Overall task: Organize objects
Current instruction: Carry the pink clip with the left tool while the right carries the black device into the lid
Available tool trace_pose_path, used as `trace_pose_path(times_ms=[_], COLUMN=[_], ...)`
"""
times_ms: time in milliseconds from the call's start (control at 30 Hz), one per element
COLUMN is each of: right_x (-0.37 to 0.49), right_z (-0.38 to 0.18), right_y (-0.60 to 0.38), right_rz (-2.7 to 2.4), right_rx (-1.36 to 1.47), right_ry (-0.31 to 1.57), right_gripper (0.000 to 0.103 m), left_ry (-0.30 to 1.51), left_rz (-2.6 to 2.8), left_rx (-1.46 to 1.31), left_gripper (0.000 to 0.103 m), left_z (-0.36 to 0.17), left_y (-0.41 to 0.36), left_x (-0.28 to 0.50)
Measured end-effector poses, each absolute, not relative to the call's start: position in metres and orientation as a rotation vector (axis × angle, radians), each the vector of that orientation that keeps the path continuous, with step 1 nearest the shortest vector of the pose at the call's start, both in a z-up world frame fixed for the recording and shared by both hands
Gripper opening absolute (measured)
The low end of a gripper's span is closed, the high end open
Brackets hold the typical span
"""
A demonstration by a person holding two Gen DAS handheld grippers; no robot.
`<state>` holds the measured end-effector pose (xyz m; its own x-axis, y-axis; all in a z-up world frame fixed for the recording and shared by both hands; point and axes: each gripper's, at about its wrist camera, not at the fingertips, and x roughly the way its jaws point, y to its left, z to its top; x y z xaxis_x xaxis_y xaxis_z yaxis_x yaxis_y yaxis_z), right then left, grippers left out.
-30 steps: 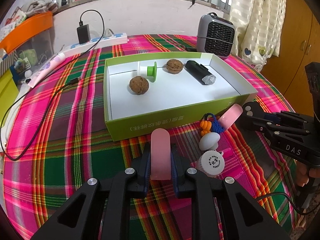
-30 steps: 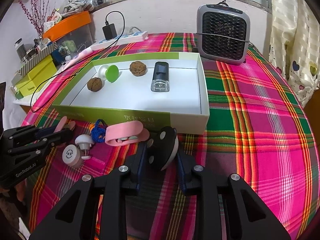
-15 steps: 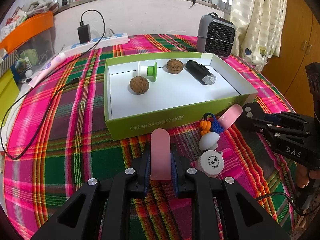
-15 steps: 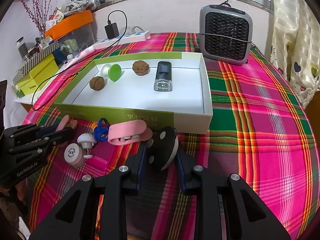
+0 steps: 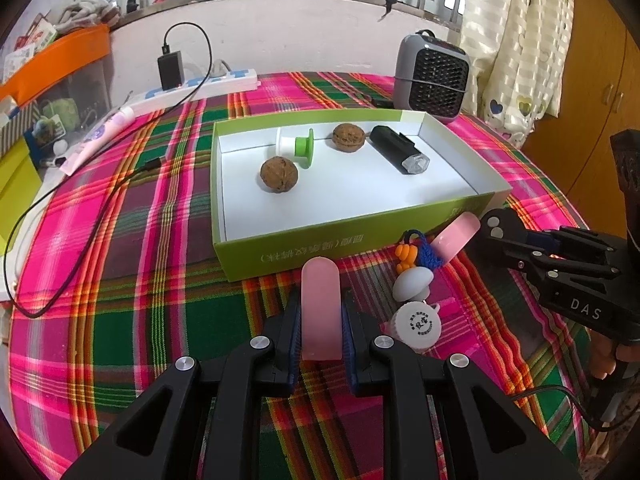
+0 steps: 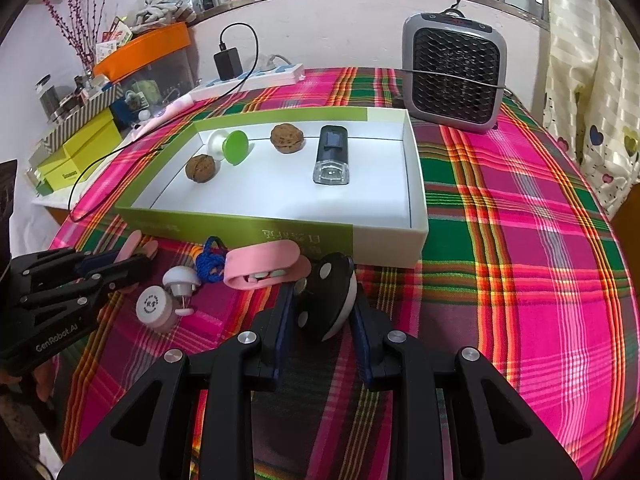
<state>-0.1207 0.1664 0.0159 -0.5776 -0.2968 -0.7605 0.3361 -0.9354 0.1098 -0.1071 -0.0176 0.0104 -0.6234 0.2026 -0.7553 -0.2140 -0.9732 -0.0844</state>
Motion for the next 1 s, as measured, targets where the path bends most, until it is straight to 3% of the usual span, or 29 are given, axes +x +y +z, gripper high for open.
trace_pose_path(times_ms=[1000], right_x=[-0.147], right_z=[0.055], right_y=[0.169], right_rz=[-2.564], right_rx=[1.080], right_ry=[0.115], right_gripper=[0.028], left_ry=[-0.005], left_rz=[2.611], left_rx=[-1.134], left_gripper=[0.016], left_z=[0.049], left_y=[0.009], left_x=[-0.140])
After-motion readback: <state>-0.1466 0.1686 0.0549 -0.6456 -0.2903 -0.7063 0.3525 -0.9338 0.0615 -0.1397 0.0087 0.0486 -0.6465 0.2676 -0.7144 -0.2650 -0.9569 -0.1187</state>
